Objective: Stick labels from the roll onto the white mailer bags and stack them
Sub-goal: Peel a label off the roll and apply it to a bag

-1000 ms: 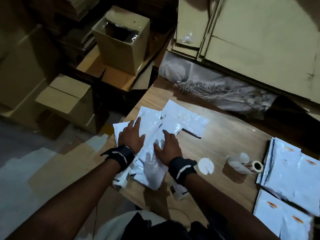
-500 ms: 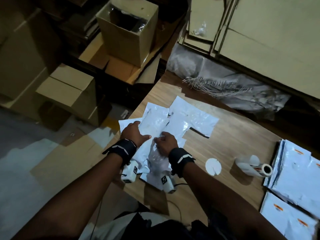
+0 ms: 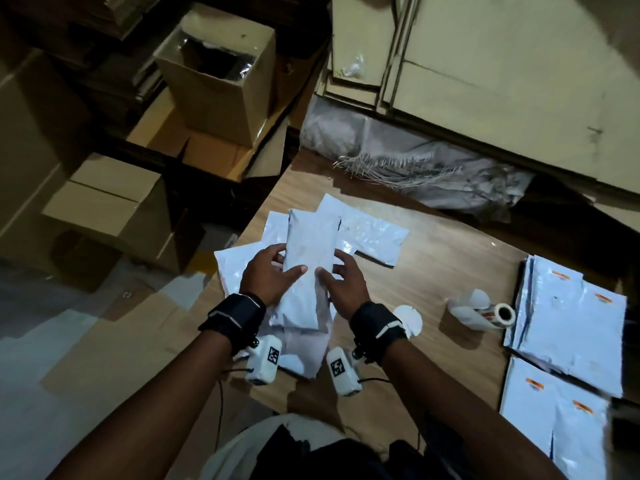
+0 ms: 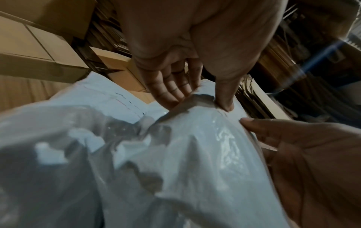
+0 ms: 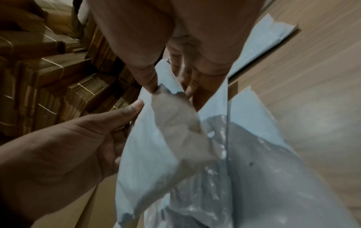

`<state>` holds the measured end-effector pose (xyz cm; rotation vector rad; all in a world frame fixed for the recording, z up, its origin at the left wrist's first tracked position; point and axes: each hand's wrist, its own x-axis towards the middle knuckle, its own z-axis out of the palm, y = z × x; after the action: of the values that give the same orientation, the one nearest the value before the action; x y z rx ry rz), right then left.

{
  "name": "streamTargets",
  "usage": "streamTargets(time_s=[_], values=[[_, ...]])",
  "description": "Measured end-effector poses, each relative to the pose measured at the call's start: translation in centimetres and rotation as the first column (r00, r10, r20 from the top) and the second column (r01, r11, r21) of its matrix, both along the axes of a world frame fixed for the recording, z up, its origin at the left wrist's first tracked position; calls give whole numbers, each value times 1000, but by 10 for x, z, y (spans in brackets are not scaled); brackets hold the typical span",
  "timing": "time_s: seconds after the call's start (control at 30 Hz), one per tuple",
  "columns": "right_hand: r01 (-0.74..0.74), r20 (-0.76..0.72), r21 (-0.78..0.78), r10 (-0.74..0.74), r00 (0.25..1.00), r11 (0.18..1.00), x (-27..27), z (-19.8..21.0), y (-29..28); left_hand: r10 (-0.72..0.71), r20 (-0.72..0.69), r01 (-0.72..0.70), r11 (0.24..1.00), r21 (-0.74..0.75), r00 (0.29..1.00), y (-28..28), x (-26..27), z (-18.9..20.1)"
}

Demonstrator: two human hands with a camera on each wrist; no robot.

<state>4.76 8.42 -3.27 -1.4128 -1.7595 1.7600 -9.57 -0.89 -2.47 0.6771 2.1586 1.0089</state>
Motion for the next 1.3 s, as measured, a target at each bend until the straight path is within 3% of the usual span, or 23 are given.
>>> streamTargets(time_s=[0.43,0.6,0.7,0.9,1.07,1.17,1.23,1.3], values=[[199,-25,41,-198,980,979,147,6,2,-258,39,257,966,22,965,29,122,12],[217,83,47,-220,972,975,207,-9,-2,-378,53,379,925,-16,924,34,179,2],[206,145,47,-210,967,978,238,-22,-8,-474,55,477,876,-71,879,31,205,-16],[141,234,92,-159,959,986,278,-41,-25,-690,7,674,705,-221,724,20,247,-43],[-56,413,146,-9,911,988,287,-51,-27,-756,30,728,618,-296,654,7,262,-48],[-123,536,126,37,843,984,289,-50,-25,-766,-42,732,628,-266,642,1,262,-50],[-135,549,222,-10,835,966,291,-46,-28,-739,-195,698,673,-244,645,1,264,-47],[-145,513,370,-72,855,917,288,-42,-34,-736,-363,700,668,-251,571,5,267,-45]])
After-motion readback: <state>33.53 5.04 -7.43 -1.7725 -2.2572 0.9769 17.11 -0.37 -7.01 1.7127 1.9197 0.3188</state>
